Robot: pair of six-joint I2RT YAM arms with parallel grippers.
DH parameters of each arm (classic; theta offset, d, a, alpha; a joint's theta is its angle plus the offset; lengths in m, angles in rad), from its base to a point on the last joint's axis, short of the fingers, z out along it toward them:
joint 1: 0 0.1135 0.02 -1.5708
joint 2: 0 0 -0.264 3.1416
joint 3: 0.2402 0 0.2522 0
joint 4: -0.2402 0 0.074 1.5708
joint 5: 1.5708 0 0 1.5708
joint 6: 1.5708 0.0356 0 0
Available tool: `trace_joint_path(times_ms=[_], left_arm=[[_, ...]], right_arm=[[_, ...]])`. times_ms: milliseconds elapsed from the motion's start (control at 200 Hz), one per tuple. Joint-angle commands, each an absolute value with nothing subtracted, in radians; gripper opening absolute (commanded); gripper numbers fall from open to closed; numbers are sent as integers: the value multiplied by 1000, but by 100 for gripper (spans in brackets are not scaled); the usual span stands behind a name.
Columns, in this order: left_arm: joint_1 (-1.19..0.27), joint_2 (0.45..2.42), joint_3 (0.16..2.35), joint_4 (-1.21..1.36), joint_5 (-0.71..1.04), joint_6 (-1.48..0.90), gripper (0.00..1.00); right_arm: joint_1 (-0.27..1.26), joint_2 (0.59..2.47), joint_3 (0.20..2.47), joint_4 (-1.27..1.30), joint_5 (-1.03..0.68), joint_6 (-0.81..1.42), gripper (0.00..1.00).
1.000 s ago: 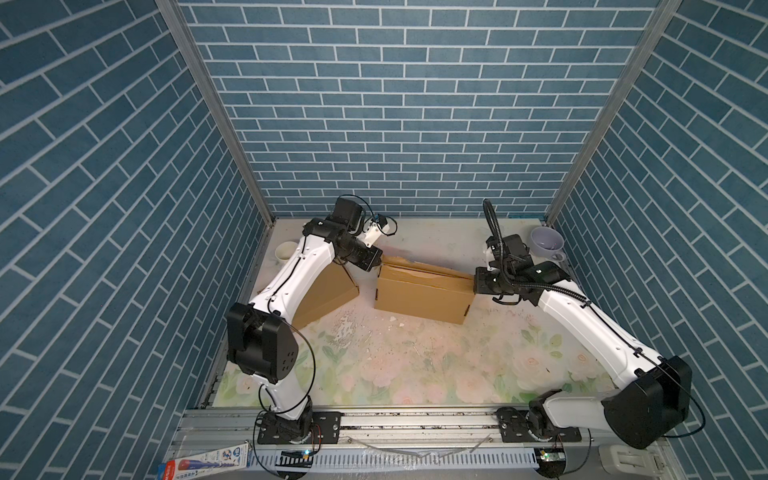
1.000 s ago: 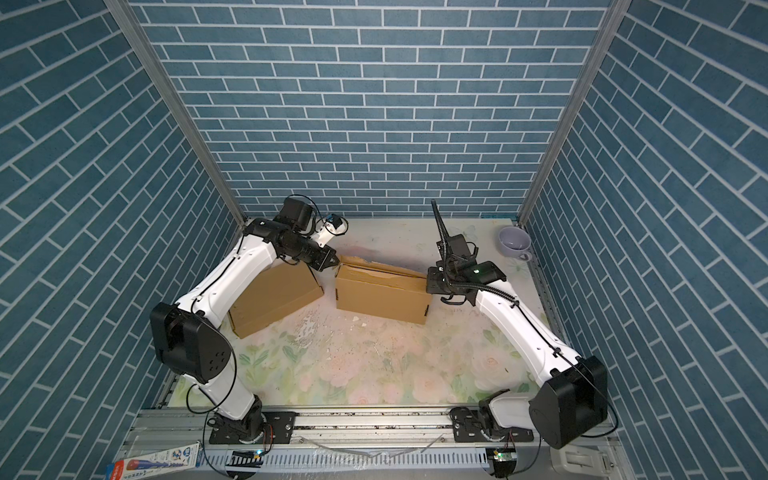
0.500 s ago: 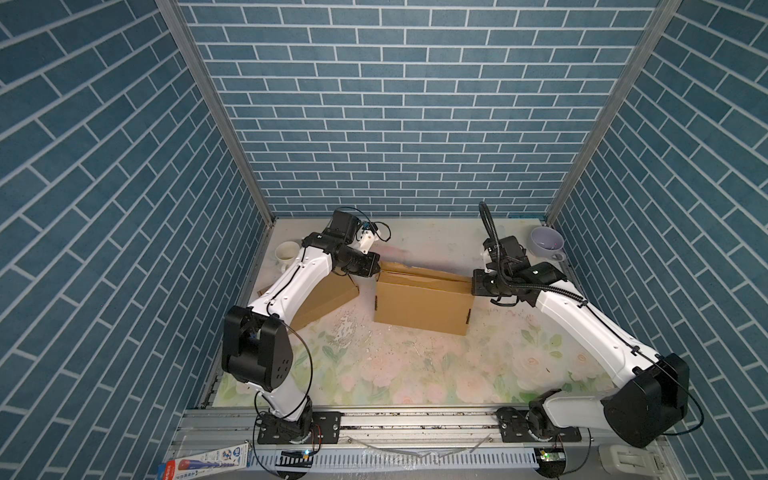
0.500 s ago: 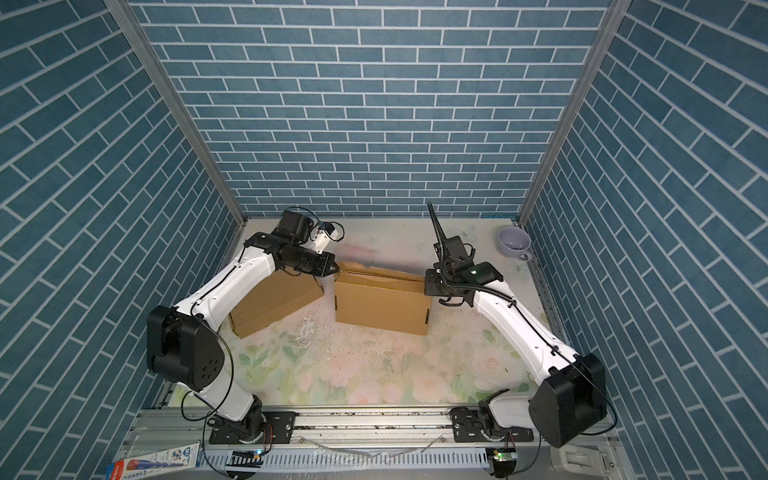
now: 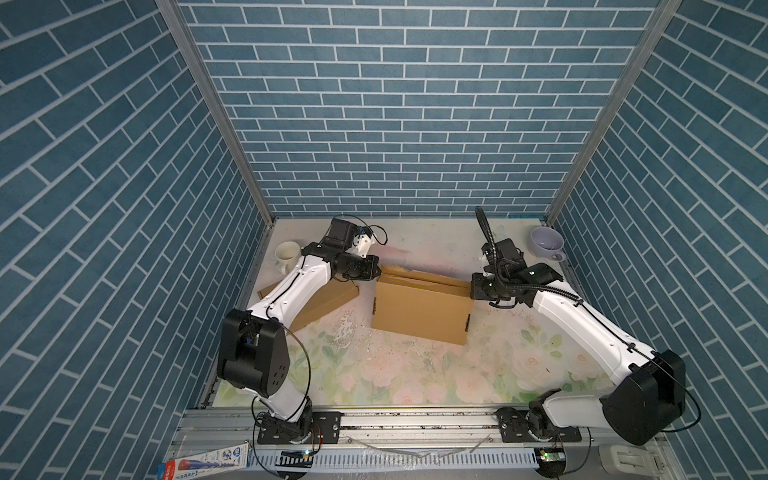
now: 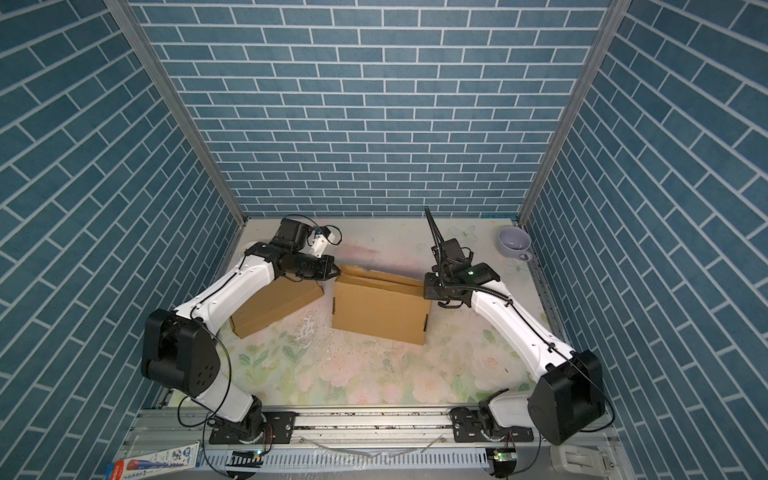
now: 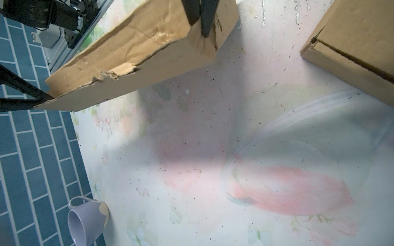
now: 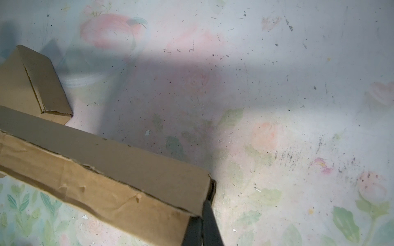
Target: Fold the paper box
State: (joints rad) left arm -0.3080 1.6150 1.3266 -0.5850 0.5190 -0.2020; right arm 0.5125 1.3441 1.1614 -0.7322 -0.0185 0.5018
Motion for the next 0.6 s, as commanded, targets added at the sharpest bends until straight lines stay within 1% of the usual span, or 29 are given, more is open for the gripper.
trace_joint_path(times_ms=[0,185,595], left_arm=[[-296,1574,1344,-525,532,-245,0],[-298,1564,1384,-521,549,-251,0],[-304,1512,1296,-423,570,-270,0]], right_arm=[[517,1334,1156,-769,5,537,0],[517,1328,1211,-804,43,508,0],[517,1272,1208,-778,104,492,0]])
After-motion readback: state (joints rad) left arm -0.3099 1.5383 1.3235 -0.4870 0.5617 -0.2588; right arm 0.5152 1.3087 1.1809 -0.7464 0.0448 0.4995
